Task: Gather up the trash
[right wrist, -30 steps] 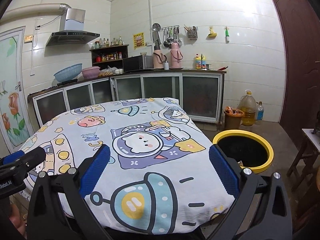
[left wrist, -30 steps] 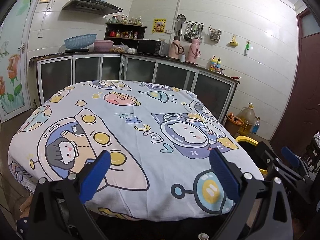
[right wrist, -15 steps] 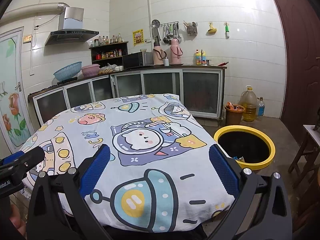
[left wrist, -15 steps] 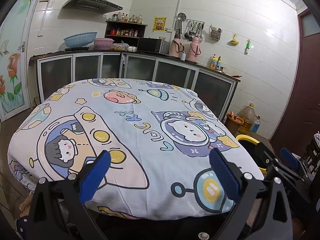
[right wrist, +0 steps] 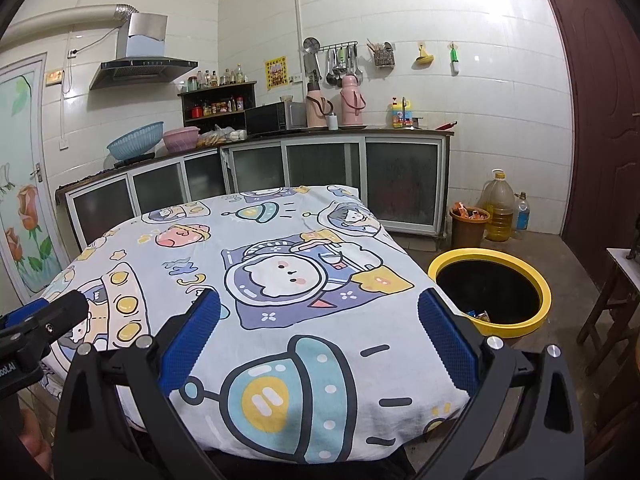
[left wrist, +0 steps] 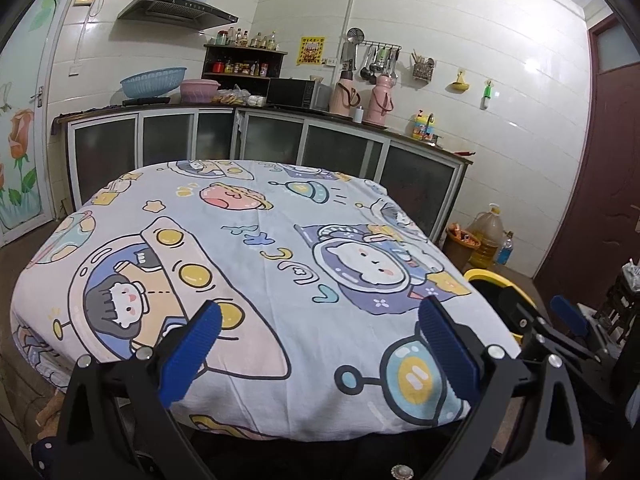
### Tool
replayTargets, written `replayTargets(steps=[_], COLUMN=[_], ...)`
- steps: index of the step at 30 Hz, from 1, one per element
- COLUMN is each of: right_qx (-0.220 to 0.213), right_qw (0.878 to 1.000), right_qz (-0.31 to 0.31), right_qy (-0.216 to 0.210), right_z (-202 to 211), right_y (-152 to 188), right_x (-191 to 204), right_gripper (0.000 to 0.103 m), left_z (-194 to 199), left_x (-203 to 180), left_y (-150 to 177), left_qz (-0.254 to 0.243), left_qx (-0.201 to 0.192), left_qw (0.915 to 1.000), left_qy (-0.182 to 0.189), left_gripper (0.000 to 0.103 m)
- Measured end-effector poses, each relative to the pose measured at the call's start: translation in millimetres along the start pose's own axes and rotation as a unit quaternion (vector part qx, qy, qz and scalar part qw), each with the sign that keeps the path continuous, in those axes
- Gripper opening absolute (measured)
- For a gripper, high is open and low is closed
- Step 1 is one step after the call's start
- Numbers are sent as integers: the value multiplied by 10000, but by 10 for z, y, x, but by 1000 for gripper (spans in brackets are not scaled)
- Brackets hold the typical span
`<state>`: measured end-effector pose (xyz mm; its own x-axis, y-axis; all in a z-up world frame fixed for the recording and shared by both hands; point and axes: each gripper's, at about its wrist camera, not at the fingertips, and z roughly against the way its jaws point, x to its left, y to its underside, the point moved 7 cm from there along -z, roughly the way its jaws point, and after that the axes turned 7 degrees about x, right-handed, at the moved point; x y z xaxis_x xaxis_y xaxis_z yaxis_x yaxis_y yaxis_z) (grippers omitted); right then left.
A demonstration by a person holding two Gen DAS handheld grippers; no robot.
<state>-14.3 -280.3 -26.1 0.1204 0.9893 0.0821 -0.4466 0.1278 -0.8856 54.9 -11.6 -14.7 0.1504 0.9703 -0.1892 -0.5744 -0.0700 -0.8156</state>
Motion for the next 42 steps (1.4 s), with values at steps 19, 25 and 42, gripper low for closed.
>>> replayTargets(steps=[19,25,42], right_qx=[35,45,103], right_qw=[10000,10000,9999], right_qz=[-36,-40,-61], right_qy=[-5,-2,13], right_z=[-2,-5,-34], right_y=[42,44,60], right_x=[-21,-24,-43], right_gripper=[95,95,95], left_z=[36,36,-17], left_x=[-27,-25,-12], left_y=[9,9,20], left_qz=[-21,-28,-58], left_qx=[-75,-58,39], left_qw=[10000,10000,10000], left_qy=[44,56,50], left_gripper=[95,95,95])
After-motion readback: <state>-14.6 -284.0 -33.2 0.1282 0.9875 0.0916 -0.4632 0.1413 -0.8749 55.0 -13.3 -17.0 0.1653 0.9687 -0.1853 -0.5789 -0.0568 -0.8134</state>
